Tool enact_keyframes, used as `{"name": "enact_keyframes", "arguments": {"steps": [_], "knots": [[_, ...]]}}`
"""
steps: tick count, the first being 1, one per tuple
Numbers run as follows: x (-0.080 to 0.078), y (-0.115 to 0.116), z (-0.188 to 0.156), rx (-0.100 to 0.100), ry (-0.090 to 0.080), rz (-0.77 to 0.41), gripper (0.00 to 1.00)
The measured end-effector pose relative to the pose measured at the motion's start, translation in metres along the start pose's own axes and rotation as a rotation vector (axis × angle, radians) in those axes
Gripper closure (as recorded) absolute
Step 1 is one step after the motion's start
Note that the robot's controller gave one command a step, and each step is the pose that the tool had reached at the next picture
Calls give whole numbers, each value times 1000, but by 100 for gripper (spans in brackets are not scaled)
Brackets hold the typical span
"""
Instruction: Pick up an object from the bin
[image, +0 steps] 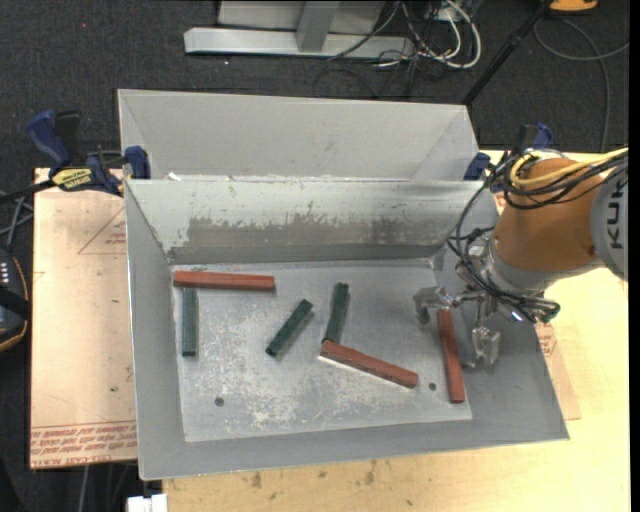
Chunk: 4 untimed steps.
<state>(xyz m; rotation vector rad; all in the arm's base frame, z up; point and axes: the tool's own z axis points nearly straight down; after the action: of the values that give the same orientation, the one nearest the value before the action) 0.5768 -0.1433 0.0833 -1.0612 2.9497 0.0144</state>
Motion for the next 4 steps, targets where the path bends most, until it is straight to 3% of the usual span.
{"name": "enact_keyframes", "arguments": {"steps": [1, 4], "knots": [[-13, 17, 13, 4, 5, -109, 100], [-13, 18, -3, 2, 9, -109, 100]]}}
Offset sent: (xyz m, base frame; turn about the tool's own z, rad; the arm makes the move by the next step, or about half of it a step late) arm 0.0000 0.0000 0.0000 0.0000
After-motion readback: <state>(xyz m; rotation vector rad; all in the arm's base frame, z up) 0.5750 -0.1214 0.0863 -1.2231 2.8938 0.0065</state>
